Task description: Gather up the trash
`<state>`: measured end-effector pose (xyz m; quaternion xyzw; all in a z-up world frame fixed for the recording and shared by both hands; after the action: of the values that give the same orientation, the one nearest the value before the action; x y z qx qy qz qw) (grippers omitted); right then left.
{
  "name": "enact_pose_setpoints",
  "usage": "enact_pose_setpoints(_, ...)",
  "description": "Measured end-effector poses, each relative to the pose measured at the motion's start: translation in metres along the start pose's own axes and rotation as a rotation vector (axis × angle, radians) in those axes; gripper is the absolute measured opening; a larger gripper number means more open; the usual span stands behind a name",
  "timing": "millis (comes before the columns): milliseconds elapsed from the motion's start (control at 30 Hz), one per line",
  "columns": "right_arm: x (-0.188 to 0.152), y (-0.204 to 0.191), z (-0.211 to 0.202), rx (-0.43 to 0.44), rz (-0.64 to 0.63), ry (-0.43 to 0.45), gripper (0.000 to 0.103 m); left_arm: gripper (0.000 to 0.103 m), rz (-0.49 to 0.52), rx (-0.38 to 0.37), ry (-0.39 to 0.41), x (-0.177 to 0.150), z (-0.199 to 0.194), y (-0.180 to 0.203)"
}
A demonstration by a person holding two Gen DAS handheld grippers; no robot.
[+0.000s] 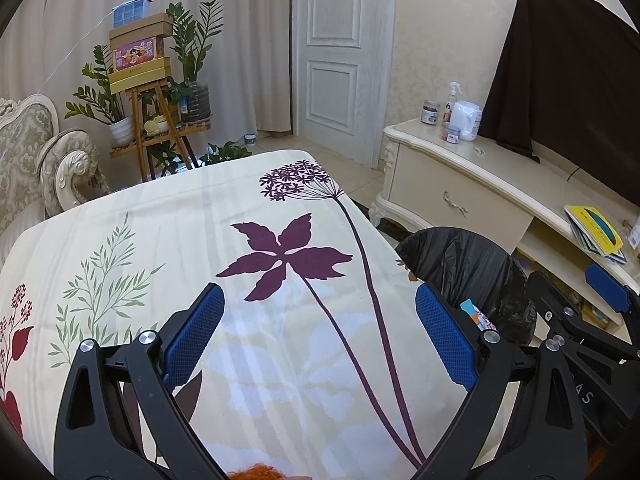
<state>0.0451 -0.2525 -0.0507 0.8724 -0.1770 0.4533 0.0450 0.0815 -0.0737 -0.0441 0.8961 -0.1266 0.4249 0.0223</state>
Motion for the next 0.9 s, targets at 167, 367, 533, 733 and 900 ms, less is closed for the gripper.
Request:
enact_pose_setpoints(167,-0.0003,-0.0005,0.0002,0.0,0.0,-0.002,0.079,0.094,-0.002,-0.01,-0.005,-0.0016,0.0029,0.0002)
enact_pose_setpoints(367,-0.0012,-0.0008,0.0011,0.0,-0.001,-0.003,0.079,0.094,-0.012,-0.021,-0.02,-0.0041,0.007,-0.0001)
enact_pose_setpoints(533,-0.0031,-0.0002,0.0028,-0.003,-0.001,-0.005,0.079,0.094,-0.002,-0.017,0.009,-0.0025,0.0046,0.0016)
enact_pose_setpoints(733,-0.0066,-0.0016,0.007,-0.003,-0.003,-0.01,0.079,0.094,0.012,-0.011,0.027,0.0006,0.0027,0.004)
enact_pose_setpoints(900,-0.0073,-0.003,0.007,-0.003,-0.004,-0.008,0.079,0.094,-0.01,-0.008,0.01,-0.0005,0.0064,-0.0016)
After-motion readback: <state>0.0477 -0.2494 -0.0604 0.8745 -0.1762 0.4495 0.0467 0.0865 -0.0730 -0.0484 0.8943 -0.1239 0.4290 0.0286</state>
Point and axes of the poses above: each gripper's, at about its wrist camera, not at the fingertips, and z roughly the way its jaws point, y to its right, x to its top, the point moved 6 cm from there along z, roughly the way its jaws point, and after that the axes turned 6 degrees about z, right-handed, at the moved point
